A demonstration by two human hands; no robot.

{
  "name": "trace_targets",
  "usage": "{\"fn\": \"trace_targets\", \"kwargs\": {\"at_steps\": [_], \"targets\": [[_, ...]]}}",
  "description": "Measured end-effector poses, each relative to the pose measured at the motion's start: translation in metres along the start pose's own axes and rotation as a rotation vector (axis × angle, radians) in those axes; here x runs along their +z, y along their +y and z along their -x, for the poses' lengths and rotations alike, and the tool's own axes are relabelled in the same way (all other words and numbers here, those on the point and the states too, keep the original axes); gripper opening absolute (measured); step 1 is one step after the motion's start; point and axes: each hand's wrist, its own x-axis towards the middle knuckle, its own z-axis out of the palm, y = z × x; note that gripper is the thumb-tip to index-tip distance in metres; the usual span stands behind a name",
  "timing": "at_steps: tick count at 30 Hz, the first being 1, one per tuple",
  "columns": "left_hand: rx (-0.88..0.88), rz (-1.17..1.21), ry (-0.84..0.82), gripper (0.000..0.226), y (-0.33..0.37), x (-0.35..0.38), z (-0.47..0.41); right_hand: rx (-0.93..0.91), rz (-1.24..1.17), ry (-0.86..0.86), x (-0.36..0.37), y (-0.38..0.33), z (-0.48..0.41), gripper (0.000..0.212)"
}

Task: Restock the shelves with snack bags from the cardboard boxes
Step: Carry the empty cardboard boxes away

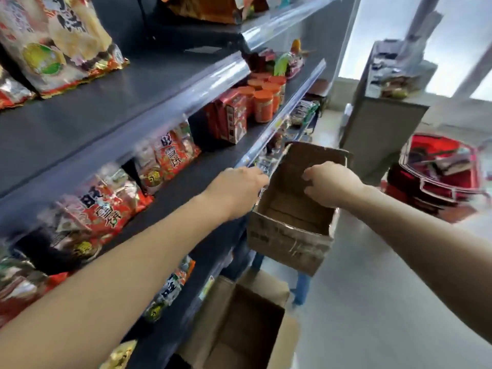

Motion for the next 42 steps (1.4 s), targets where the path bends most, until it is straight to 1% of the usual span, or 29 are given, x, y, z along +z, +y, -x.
{"fn": "trace_targets", "kwargs": {"at_steps": [3, 7, 11, 18, 23, 28, 30, 33, 35, 37, 39, 40, 42], "targets": [[0.028, 0.077, -0.084, 0.033, 0.02, 0.029, -0.018, 0.132, -0.048, -0.066, 0.029, 0.026, 0.021, 0.031], [-0.001, 0.128, -0.179, 0.031, 0.042, 0.067, -0.044, 0.215, -0.082, -0.12, 0.058, 0.054, 0.024, 0.026], [-0.06, 0.128, -0.226, 0.027, 0.058, 0.096, -0.075, 0.214, -0.126, -0.145, 0.08, 0.079, 0.0, 0.029], [-0.215, 0.135, -0.307, 0.031, 0.078, 0.139, -0.133, 0.192, -0.151, -0.24, 0.122, 0.126, -0.059, 0.031], [-0.336, 0.139, -0.358, 0.032, 0.087, 0.169, -0.145, 0.188, -0.157, -0.323, 0.154, 0.142, -0.091, 0.037], [-0.456, 0.11, -0.386, 0.033, 0.091, 0.184, -0.144, 0.19, -0.181, -0.32, 0.175, 0.146, -0.105, 0.038], [-0.518, 0.083, -0.394, 0.036, 0.092, 0.189, -0.144, 0.212, -0.205, -0.33, 0.181, 0.148, -0.108, 0.046], [-0.603, 0.085, -0.394, 0.039, 0.094, 0.195, -0.145, 0.238, -0.233, -0.332, 0.187, 0.147, -0.112, 0.071], [-0.656, 0.088, -0.393, 0.041, 0.095, 0.199, -0.147, 0.261, -0.261, -0.319, 0.19, 0.146, -0.112, 0.08], [-0.723, 0.106, -0.416, 0.042, 0.098, 0.2, -0.148, 0.3, -0.302, -0.292, 0.191, 0.144, -0.111, 0.085], [-0.807, 0.178, -0.455, 0.042, 0.099, 0.201, -0.148, 0.334, -0.332, -0.282, 0.196, 0.144, -0.111, 0.088], [-0.854, 0.239, -0.47, 0.041, 0.099, 0.202, -0.148, 0.323, -0.316, -0.286, 0.196, 0.143, -0.111, 0.088], [-0.924, 0.37, -0.478, 0.041, 0.1, 0.204, -0.148, 0.28, -0.306, -0.329, 0.201, 0.144, -0.111, 0.081]]}}
